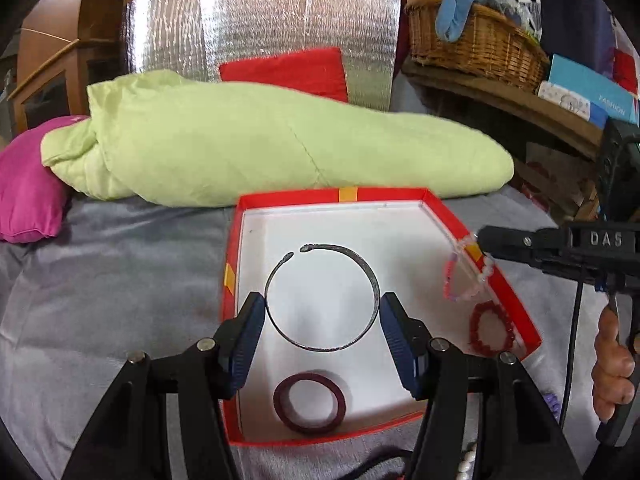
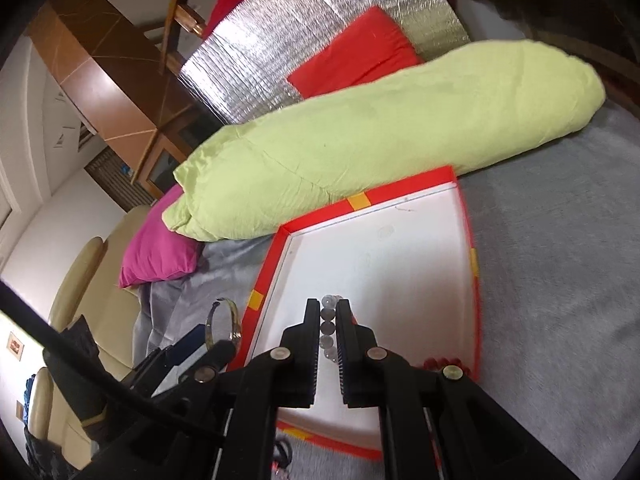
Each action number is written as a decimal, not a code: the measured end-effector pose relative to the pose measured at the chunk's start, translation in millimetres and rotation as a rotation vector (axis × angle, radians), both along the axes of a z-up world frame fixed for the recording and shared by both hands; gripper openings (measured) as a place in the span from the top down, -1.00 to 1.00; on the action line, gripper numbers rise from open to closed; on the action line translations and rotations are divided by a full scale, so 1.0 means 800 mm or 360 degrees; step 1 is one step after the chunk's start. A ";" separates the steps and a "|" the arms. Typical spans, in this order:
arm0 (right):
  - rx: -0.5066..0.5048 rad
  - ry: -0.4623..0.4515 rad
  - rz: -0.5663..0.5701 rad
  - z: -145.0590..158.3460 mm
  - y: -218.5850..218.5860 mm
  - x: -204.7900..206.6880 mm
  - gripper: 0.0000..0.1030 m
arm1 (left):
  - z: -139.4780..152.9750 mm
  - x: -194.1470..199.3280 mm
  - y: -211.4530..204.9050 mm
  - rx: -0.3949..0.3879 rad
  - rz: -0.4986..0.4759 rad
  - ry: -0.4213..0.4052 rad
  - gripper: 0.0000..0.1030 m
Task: Organize jewelry
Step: 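Carry the silver bangle into the red box while the right tool carries the pink bracelet there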
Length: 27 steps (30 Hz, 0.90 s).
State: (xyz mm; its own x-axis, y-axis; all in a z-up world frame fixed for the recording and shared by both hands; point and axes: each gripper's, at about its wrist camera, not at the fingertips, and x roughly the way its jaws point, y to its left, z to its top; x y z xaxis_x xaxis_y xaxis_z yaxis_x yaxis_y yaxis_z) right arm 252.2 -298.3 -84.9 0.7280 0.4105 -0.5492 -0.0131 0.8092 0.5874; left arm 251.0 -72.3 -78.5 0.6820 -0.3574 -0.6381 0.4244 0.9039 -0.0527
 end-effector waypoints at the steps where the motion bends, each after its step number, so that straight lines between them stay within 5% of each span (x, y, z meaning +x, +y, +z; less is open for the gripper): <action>1: 0.0011 0.0017 0.0011 -0.004 0.002 0.008 0.82 | -0.004 0.003 -0.001 0.0009 -0.0009 0.0010 -0.18; 27: 0.0072 0.0170 -0.0009 -0.045 0.003 0.047 0.82 | -0.046 0.025 -0.024 0.0038 -0.0105 0.0185 -0.18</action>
State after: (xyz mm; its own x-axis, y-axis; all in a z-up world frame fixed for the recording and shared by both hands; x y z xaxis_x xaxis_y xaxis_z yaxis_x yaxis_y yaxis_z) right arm 289.9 -295.6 -120.9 0.6689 0.4324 -0.6047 0.0561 0.7818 0.6210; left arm 271.0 -91.8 -115.0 0.5782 -0.3827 -0.7205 0.4754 0.8758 -0.0837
